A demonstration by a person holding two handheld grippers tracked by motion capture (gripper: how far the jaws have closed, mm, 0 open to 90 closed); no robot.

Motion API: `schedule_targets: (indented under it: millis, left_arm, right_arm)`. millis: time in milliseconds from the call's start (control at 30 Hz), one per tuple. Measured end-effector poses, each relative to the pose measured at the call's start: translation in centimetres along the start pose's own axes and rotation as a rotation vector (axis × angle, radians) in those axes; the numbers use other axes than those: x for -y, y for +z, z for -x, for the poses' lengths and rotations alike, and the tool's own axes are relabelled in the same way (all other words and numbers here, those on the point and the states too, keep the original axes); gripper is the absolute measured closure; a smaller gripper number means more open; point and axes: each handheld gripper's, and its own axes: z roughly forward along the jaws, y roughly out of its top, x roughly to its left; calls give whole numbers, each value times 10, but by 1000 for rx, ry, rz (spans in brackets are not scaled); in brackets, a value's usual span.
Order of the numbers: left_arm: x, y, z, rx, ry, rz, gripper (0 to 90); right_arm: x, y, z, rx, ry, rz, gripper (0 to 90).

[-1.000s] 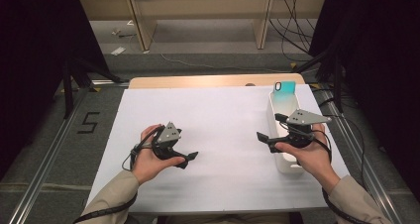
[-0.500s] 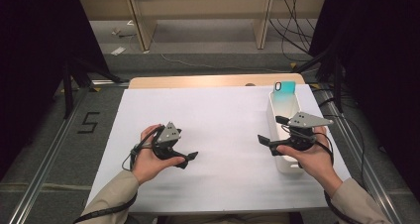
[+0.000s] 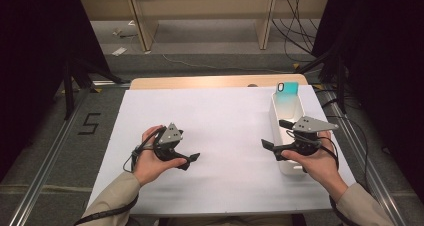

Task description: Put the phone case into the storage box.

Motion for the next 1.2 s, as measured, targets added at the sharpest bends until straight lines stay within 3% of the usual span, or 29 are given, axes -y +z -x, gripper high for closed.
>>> schedule_targets:
  millis: [900,1200]
  left_arm:
    - [0,0,0,1,0,0,24]
    - [0,0,0,2,0,-2,24]
  right_arm:
    - [7,-8,-2,0,-2,13,89]
    - [7,-8,-2,-3,-3,25,128]
